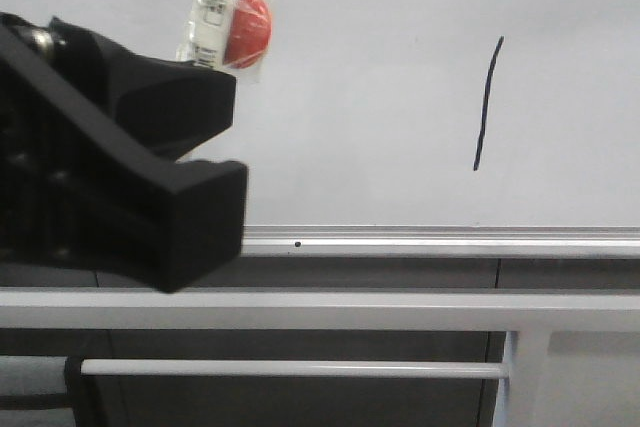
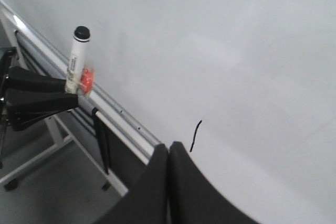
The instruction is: Write number 1 on whiteboard
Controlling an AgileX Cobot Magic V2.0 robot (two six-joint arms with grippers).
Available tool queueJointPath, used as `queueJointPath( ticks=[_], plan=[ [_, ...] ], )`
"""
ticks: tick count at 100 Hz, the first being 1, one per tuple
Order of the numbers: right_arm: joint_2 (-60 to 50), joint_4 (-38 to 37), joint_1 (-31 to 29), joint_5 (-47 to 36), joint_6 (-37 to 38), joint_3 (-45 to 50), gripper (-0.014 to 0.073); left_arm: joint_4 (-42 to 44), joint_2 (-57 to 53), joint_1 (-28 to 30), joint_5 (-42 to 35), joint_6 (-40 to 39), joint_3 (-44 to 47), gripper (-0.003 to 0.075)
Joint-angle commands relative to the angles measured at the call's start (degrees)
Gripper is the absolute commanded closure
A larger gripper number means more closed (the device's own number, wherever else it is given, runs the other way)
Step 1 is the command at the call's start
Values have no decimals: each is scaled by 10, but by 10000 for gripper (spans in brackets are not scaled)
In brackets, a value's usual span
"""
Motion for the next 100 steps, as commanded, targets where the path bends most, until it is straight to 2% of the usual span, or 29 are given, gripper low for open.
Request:
queueJointPath(
  ticks=[1,20,43,57,78,100],
  plan=[
    [-47,-14,-3,-90,-8,29,655,-3,-10,-12,-60,-18,-10,741],
    [-146,-22,-3,-170,-8,133,655,-15,14,-12,-92,-90,-10,741],
    [-169,-22,-3,-171,-8,178,656,-16,113,-12,-149,-229,-16,741],
    [-169,-23,-3,-163,-8,180,656,-21,138,-8,-149,-232,-31,741],
    [-169,-32,-3,-161,-8,180,656,-6,139,30,-149,-231,-41,741],
    [-169,-34,-3,-161,-8,180,656,43,139,72,-149,-231,-41,741]
  ],
)
